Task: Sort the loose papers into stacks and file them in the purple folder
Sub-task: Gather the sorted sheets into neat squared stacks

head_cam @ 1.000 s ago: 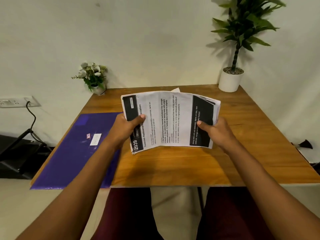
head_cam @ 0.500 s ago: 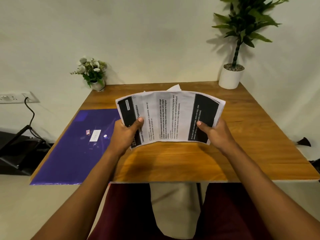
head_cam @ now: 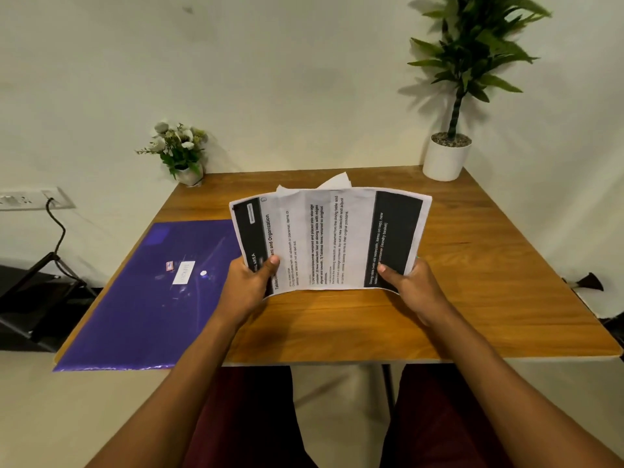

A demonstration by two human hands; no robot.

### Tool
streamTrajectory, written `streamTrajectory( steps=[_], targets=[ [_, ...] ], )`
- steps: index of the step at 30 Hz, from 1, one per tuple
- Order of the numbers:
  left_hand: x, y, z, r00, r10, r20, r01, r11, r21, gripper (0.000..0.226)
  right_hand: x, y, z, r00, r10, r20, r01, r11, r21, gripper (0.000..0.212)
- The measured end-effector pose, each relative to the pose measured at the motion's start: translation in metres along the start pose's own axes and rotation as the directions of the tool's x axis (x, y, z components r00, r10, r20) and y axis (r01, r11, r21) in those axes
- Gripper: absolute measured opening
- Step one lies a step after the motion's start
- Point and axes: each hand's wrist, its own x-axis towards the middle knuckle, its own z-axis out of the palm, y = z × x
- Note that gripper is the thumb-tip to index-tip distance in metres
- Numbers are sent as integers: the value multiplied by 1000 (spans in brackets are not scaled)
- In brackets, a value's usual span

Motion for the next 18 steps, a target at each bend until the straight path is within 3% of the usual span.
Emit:
streamTrajectory(
  steps=[3, 6, 9, 14, 18],
  targets=[
    [2, 1, 5, 996, -33, -88, 23, 993, -119, 19, 0, 2, 3, 999, 41, 27, -47, 953, 299, 38],
    [0, 5, 24, 972, -194, -135, 122, 901, -417, 22, -3, -1, 14, 995, 14, 99, -69, 811, 581, 54],
    [-7, 11, 50, 957, -277, -83, 189, 818, -543, 26, -7, -12, 39, 988, -36, 151, -70, 768, 637, 54],
    [-24, 9, 87, 944, -321, 75, 292, 706, -645, 42, -4, -30, 67, 999, -15, 53, -29, 681, 732, 45],
    [-19, 3, 72, 948, -293, 122, 309, 758, -574, 39, 1, -34, 54, 998, -10, 54, -31, 708, 706, 41]
  ],
)
